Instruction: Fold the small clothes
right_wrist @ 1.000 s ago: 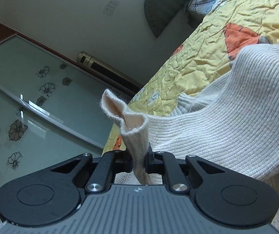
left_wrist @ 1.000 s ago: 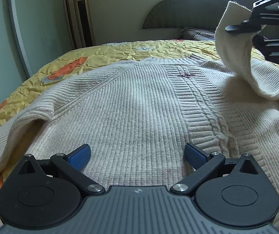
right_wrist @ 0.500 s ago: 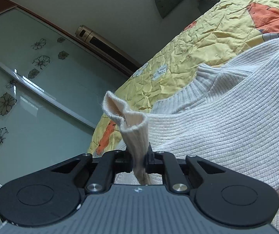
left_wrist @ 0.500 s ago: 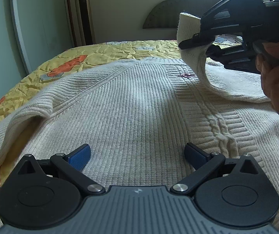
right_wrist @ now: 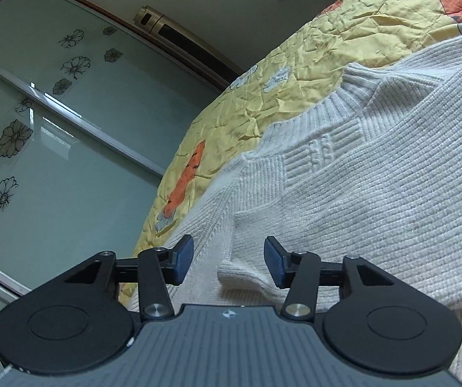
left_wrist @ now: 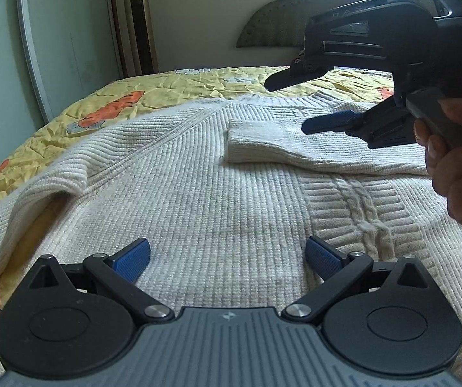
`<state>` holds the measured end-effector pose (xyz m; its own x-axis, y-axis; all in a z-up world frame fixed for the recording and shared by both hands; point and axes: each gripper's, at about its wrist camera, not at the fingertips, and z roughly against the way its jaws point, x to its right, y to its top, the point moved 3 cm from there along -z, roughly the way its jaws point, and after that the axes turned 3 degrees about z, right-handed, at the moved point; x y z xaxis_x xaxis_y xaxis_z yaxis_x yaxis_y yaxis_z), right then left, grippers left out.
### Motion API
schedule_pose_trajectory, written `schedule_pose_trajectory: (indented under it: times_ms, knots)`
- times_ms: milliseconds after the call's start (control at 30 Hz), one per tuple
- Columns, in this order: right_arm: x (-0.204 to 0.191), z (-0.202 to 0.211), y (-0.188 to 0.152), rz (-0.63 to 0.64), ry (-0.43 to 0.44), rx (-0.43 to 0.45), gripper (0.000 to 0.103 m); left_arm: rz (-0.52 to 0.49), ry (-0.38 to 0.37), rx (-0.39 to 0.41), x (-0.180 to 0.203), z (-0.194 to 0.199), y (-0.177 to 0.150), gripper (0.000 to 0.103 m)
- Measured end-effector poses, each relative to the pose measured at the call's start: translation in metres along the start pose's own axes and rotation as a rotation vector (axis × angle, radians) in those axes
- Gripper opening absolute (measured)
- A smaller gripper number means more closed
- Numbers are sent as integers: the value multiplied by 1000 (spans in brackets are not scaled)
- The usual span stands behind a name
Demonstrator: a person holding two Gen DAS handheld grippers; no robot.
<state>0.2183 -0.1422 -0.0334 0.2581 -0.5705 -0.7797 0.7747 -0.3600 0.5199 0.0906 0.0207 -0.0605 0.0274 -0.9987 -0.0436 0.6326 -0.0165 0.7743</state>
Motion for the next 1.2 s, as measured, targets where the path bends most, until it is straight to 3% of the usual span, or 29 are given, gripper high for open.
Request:
schedule_pose_trajectory:
  times_ms: [67,167,267,367,567,767,900,1067,1200]
  knots:
    - [-1,-3,-3,24,-18,-28,62,0,0,0,0,0,0,103]
    - [2,-9,-8,50,-81,-69,64,0,-1,0,0,0,0,103]
    - [-1,-5,-10,34,-57,-59,65,0,0,0,0,0,0,103]
    - [-7,0,-13,58,-44,-51,78,1,0,0,0,0,0,103]
    - [-5,10,-19,43,-76,-53,79,-5,-1,-12,-4,11,1,103]
    - [-27,40,-37,193,-111,-10,94,30,39,26,-24,35,3,103]
    - [-35,47,-58,270,-148,-9,94,108,83,62,-54,50,10,103]
    - [-40,50,-83,313,-156,0,95,313,126,99,-109,66,13,103]
    - [-36,45,-100,296,-132,-35,95,463,270,120,-158,83,6,103]
